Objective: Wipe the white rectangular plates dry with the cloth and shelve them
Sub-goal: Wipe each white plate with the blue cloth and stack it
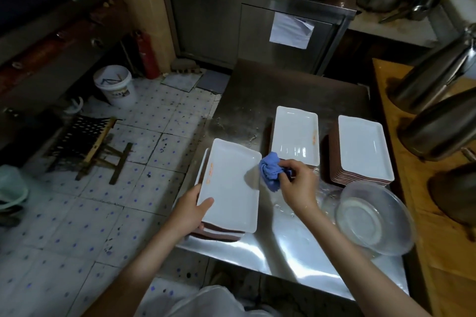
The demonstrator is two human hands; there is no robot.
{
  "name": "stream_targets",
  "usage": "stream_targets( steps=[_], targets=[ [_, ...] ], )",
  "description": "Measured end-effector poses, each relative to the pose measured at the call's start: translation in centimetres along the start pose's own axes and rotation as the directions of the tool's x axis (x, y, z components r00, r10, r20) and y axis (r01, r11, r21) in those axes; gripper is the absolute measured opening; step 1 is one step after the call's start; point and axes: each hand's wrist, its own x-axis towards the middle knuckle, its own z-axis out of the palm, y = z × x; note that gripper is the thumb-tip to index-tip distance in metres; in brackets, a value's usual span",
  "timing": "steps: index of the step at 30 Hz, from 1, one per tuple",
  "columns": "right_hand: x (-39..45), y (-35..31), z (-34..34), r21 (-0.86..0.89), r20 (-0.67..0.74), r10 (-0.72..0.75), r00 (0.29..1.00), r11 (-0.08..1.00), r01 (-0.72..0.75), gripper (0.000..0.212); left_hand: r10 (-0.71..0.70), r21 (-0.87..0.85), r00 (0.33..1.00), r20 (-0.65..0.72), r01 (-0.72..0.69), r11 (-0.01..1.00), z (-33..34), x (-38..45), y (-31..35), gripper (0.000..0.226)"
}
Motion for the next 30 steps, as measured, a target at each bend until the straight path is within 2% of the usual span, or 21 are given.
stream_targets(
  steps=[2, 8, 13, 20, 23, 26, 28, 30],
  targets=[
    [-0.1, 0.1, 0.5, 0.002, 0.008, 0.018, 1.000, 1.000, -0.018, 0.025, 0.006, 0.029, 1.000, -0.024, -0.005, 1.000, -0.3, 0.0, 0.0, 0.034],
    [-1.0, -0.1, 1.6, -0.001, 0.004, 0.055, 0.998, 0.998, -0.055, 0.024, 0.119, 0.287, 0.976, -0.181, -0.063, 0.956, -1.1, -0.5, 0.2, 0.031],
    [-1.9, -0.1, 2.2, -0.028, 0.021, 0.100, 0.995, 0.995, -0.100, 0.023, 0.119, 0.323, 0.957, -0.266, -0.027, 0.946, -1.4, -0.9, -0.5, 0.042],
    [-2.9, 0.3, 2.9, -0.174, 0.200, 0.090, 0.976, 0.983, -0.055, 0.018, 0.129, 0.325, 0.948, -0.291, -0.029, 0.945, -1.2, -0.8, -2.1, 0.048],
    [-2.9, 0.5, 3.3, -0.200, 0.232, 0.087, 0.969, 0.979, -0.040, 0.019, 0.132, 0.299, 0.949, -0.288, -0.042, 0.953, -0.8, -0.6, -2.7, 0.051],
    [-3.0, -0.1, 3.7, -0.157, 0.322, 0.103, 0.941, 0.986, -0.054, 0.025, 0.134, 0.258, 0.951, -0.278, -0.061, 0.964, -0.5, -0.1, -3.5, 0.061],
    [-3.5, -0.8, 4.2, -0.058, 0.405, 0.093, 0.910, 0.995, -0.076, 0.031, 0.115, 0.188, 0.958, -0.264, -0.065, 0.980, -0.4, 0.2, -4.2, 0.069],
    [-4.0, -1.2, 4.5, -0.043, 0.480, 0.070, 0.875, 0.998, -0.056, 0.043, 0.107, 0.092, 0.971, -0.212, -0.089, 0.992, -0.3, 0.4, -4.9, 0.071]
  ],
)
